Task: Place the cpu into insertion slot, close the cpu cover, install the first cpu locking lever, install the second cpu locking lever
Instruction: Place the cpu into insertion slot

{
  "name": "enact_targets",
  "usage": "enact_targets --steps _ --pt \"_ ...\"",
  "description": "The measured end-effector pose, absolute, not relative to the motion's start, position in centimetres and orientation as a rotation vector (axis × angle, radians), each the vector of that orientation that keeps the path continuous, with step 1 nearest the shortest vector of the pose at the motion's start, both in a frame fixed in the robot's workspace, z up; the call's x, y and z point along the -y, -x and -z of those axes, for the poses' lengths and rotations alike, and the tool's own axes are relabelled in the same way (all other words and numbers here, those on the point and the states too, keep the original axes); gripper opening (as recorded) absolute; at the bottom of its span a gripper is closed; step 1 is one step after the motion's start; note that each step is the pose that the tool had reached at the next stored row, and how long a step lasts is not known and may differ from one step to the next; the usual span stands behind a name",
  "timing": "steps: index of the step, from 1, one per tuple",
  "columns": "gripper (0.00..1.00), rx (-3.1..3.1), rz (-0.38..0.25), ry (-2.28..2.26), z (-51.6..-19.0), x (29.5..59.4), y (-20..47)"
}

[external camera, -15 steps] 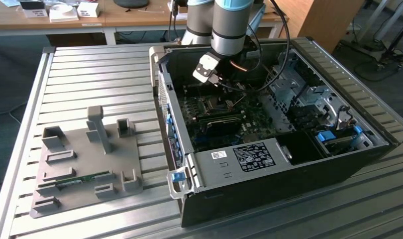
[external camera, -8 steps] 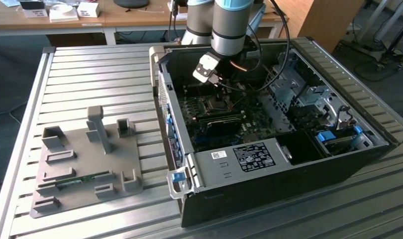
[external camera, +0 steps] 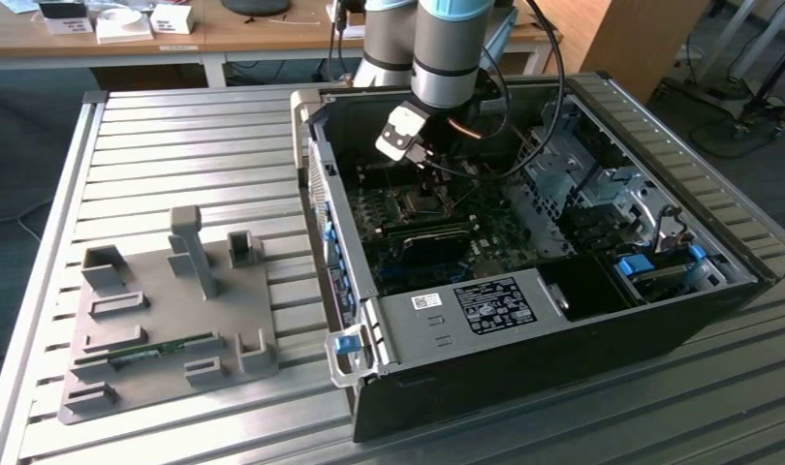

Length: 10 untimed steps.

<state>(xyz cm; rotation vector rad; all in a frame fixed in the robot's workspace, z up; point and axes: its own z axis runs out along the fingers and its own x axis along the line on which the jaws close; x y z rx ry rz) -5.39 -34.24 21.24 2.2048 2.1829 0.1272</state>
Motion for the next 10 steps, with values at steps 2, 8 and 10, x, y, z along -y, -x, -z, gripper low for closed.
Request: enact_targets --steps 2,8,10 --pt "0.11 -2.183 -0.127 -2.205 -21.24 34.24 5.39" --pt "0.11 -2.199 -0.092 -2.223 -21.23 34.24 5.38" --pt "0.11 -2.200 -0.090 -2.223 -21.23 34.24 5.38"
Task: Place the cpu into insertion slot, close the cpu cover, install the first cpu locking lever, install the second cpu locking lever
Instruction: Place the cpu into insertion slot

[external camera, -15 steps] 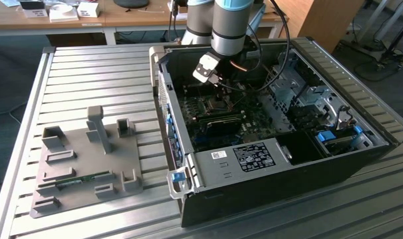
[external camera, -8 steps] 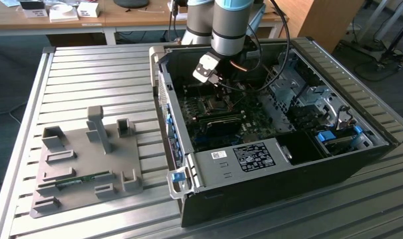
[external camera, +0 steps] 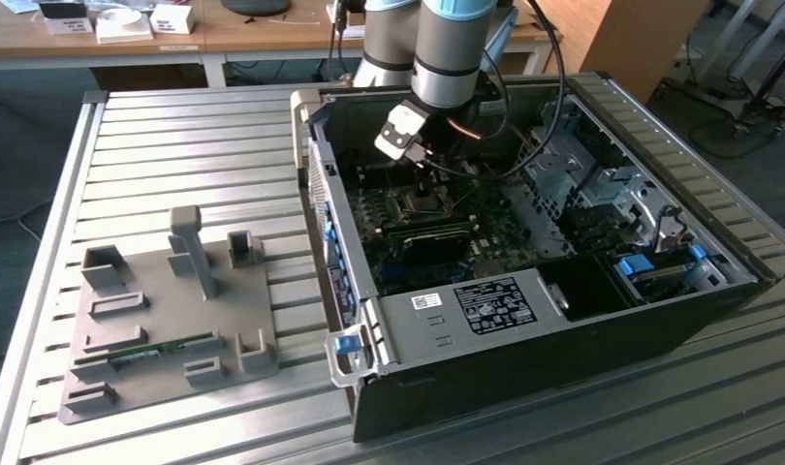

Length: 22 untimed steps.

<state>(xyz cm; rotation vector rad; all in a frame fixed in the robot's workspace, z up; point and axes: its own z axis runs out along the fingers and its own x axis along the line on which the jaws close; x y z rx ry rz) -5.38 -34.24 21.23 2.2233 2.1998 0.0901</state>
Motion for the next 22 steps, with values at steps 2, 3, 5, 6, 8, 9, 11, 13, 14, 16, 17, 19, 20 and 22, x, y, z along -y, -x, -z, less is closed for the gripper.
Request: enact_targets --steps 2,3,5,6,8,9,11,13,14,16,17,19,20,22 --pt "0.11 -2.200 -0.090 -2.224 -21.22 34.24 5.38" --pt "0.11 -2.200 -0.090 -2.224 -21.22 34.24 5.38" --pt "0.11 -2.200 -0.090 -2.224 -21.22 34.24 5.38" --pt "0.11 -2.200 -0.090 -2.224 -21.22 34.23 5.38" --pt "0.11 -2.200 -0.090 -2.224 -21.27 34.24 5.38" --pt "0.11 -2.200 -0.090 -2.224 -21.38 34.23 5.38" --pt "0.11 -2.200 -0.090 -2.224 -21.47 34.23 5.38" --pt "0.11 -2.200 -0.091 -2.224 -21.48 34.23 5.38" --pt "0.11 -2.200 -0.091 -2.224 -21.48 34.23 5.38" --pt "0.11 -2.200 -0.090 -2.224 -21.49 34.18 5.38" --pt "0.11 -2.200 -0.090 -2.224 -21.48 34.15 5.38" --pt "0.11 -2.201 -0.091 -2.224 -21.45 34.11 5.38" --pt "0.11 -2.201 -0.091 -2.224 -21.41 34.08 5.38" --pt "0.11 -2.201 -0.091 -2.224 -21.35 34.03 5.38"
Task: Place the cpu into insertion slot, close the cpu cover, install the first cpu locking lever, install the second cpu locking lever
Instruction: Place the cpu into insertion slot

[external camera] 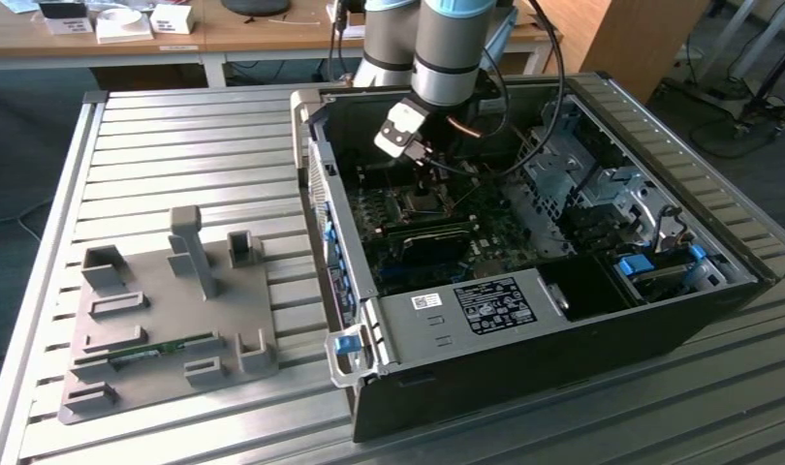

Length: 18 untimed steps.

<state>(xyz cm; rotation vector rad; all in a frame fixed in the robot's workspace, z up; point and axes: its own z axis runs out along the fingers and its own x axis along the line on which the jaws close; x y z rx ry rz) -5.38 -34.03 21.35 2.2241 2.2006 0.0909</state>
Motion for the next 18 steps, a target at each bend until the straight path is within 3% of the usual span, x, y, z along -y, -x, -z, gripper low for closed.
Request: enact_targets --steps 18 --pt "0.11 -2.201 -0.091 -2.224 -20.34 33.94 4.95"
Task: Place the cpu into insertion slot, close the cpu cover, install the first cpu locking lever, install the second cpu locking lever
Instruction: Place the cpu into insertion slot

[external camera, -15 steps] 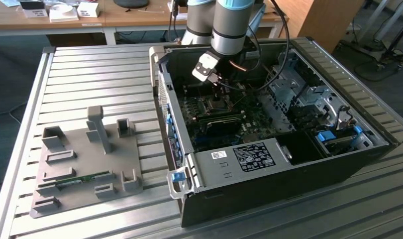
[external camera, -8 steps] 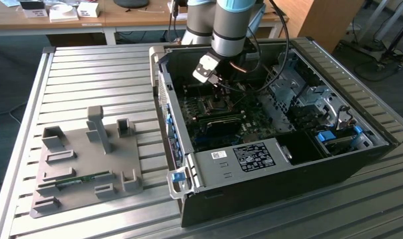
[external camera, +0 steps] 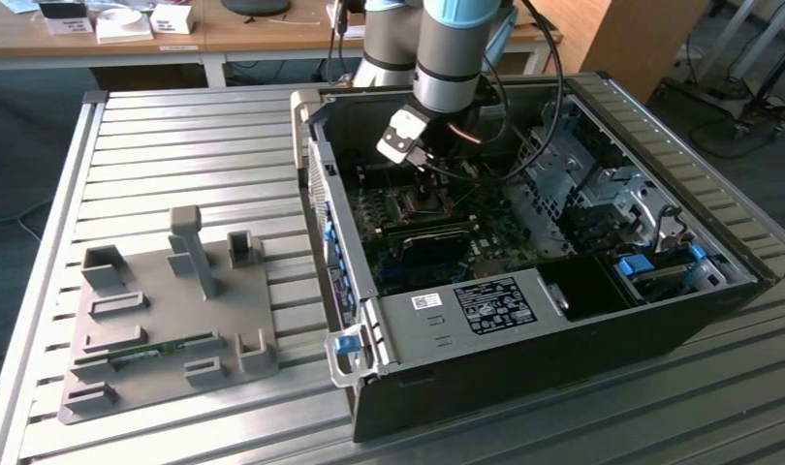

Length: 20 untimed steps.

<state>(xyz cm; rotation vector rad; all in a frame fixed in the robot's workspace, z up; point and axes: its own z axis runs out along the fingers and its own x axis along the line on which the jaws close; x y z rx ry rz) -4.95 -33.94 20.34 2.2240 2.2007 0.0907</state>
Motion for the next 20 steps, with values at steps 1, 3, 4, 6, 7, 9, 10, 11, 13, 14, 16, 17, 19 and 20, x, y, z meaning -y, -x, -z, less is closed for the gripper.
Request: enact_targets --steps 1,3,4,6,7,9,10,11,13,14,16,17,19,20 --pt "0.11 -2.201 -0.091 -2.224 -20.32 33.95 4.96" --pt "0.11 -2.201 -0.091 -2.224 -20.20 33.94 4.95" --pt "0.11 -2.201 -0.091 -2.224 -20.14 33.94 4.95" --pt "0.11 -2.201 -0.091 -2.224 -20.07 33.94 4.95" --pt "0.11 -2.201 -0.090 -2.224 -20.07 33.95 4.96" --pt "0.11 -2.201 -0.091 -2.224 -20.06 33.94 4.95" --pt "0.11 -2.201 -0.091 -2.224 -20.05 33.94 4.95" --pt "0.11 -2.201 -0.091 -2.224 -20.05 33.94 4.95" --pt "0.11 -2.201 -0.091 -2.224 -20.03 33.94 4.95" --pt "0.11 -2.201 -0.090 -2.224 -20.00 33.94 4.95" --pt "0.11 -2.201 -0.089 -2.224 -19.91 33.96 4.96" --pt "0.11 -2.200 -0.089 -2.224 -19.85 33.96 4.96" --pt "0.11 -2.201 -0.090 -2.224 -19.81 33.94 4.95" --pt "0.11 -2.201 -0.091 -2.224 -19.81 33.94 4.95"
